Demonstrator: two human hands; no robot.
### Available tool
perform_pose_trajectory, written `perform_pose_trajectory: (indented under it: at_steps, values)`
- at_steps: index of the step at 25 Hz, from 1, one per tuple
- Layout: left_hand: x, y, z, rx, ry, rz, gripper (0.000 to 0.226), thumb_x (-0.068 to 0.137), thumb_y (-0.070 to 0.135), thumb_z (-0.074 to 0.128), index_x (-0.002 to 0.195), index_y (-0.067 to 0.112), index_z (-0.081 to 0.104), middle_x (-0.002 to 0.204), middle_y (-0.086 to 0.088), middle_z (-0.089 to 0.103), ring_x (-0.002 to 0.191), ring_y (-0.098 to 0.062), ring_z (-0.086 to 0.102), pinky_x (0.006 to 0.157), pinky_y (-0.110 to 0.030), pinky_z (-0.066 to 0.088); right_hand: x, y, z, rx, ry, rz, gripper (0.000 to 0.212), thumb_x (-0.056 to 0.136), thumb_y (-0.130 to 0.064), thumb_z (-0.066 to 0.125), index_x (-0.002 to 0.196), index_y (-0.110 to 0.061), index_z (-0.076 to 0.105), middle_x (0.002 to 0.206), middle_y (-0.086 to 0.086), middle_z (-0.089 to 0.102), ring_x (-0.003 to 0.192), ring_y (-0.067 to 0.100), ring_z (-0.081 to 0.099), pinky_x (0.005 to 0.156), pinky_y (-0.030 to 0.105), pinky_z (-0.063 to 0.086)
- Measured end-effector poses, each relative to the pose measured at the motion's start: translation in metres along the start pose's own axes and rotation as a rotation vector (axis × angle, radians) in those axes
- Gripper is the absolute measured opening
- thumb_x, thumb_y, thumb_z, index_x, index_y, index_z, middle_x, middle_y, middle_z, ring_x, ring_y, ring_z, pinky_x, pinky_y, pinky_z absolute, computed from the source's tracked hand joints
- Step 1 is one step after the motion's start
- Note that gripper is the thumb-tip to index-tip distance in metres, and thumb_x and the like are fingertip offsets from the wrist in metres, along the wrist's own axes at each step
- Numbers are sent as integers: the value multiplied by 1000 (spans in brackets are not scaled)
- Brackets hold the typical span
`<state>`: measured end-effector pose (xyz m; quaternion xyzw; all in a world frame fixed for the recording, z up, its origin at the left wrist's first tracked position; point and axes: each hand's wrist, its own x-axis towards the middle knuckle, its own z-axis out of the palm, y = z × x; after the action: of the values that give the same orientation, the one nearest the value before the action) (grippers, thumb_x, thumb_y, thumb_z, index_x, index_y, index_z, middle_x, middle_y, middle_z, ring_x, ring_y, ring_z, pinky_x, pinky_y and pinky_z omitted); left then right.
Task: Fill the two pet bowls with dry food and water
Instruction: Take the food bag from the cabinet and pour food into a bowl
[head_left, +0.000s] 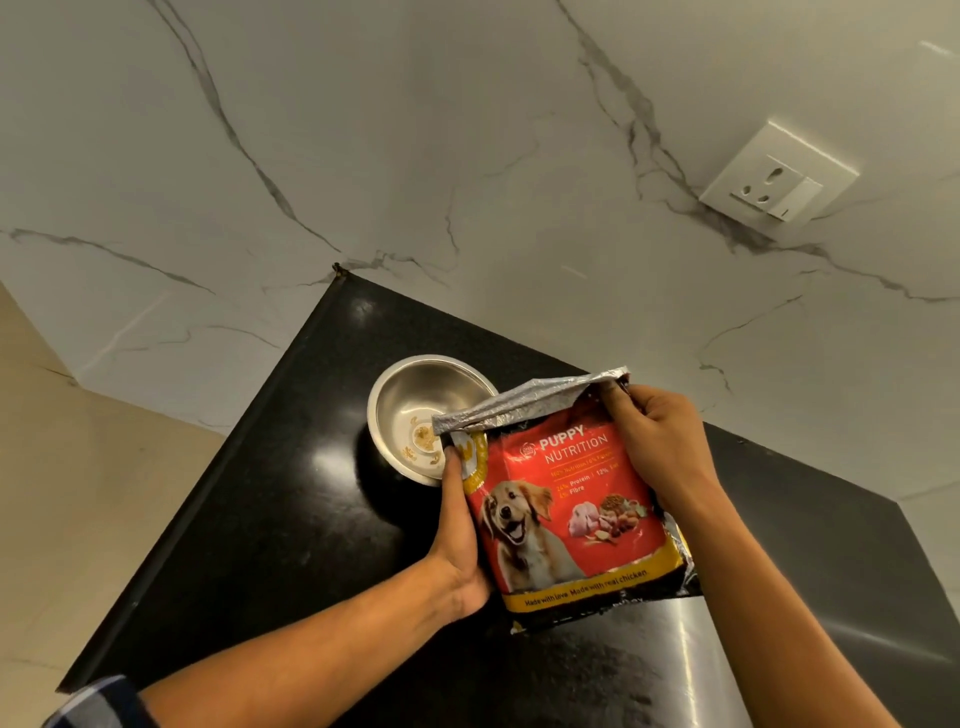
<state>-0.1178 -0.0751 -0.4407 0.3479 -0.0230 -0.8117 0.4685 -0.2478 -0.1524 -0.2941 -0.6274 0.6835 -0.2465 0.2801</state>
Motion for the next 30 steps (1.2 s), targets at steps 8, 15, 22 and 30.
perform_pose_trajectory:
  at_steps: [8,15,22,30]
  values:
    - [-3,5,5,-52,5,-9,103,71,97,28,113,19,80,121,-19,74,115,-37,70,108,-56,46,6,-20,2,-44,-48,-1,46,95,-48,55,87,-6,72,68,11,74,60,26,73,67,48,62]
    - [-3,-6,12,-110,19,-7,107,67,99,29,114,18,79,122,-19,73,118,-38,67,112,-58,42,6,-28,-2,-105,-82,-45,39,96,-47,54,86,-14,73,68,8,75,58,21,73,68,46,62]
    - [-3,-13,20,-119,29,-11,105,70,98,24,113,21,80,122,-17,74,118,-37,67,112,-58,41,4,-27,-9,-122,-101,-58,33,96,-45,53,84,-22,73,67,6,75,57,20,73,67,45,62]
    - [-4,-14,28,-148,23,-34,106,69,98,26,113,18,80,121,-19,74,118,-38,67,112,-57,42,4,-28,-18,-147,-93,-71,34,96,-45,53,87,-20,74,66,5,74,54,17,72,60,37,61]
